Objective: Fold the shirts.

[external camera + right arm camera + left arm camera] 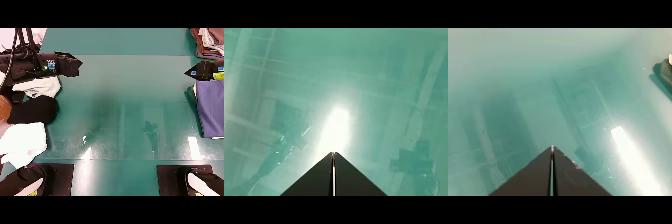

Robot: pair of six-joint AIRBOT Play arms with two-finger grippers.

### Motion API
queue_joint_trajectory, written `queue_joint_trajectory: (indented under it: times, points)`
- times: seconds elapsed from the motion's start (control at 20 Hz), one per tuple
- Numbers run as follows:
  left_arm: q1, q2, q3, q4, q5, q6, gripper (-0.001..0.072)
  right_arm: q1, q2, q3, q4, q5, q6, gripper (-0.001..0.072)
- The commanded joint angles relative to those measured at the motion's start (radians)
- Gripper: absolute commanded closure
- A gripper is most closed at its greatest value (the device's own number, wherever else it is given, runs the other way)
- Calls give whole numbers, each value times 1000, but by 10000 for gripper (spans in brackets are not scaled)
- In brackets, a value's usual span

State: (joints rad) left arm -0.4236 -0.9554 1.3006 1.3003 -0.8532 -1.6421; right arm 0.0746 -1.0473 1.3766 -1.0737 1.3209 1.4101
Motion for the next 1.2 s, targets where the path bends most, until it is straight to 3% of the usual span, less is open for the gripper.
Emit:
queue_joint_trajectory:
  times: [0.0, 0.55, 0.65, 0.7, 0.75, 0.8, 0.9, 0.95, 1.15]
  points:
    - [-1, 0, 1, 0, 0, 0, 686, 5, 1, 1, 1, -1, 0, 692]
    - [-1, 0, 1, -20, 8, -12, 685, 5, 1, 1, 2, 0, 0, 692]
    - [0, 0, 1, -23, 23, 19, 684, 5, 1, 1, 2, -1, 0, 692]
    - [2, 0, 1, 52, 32, 52, 583, 5, 1, 0, 2, 0, 0, 692]
    - [3, -1, 1, 161, 30, 43, 254, 5, 1, 0, 2, -1, 0, 692]
    - [2, -4, 0, 328, 23, -18, 169, 5, 1, 0, 2, -1, 0, 692]
    - [21, -21, -9, 630, -11, -129, 168, 5, 1, 0, 2, -1, 0, 692]
    - [66, -45, -16, 689, -26, -151, 168, 5, 1, 0, 5, -1, 0, 693]
    - [321, -193, -89, 675, -9, -163, 167, 5, 1, 0, 8, -2, 0, 693]
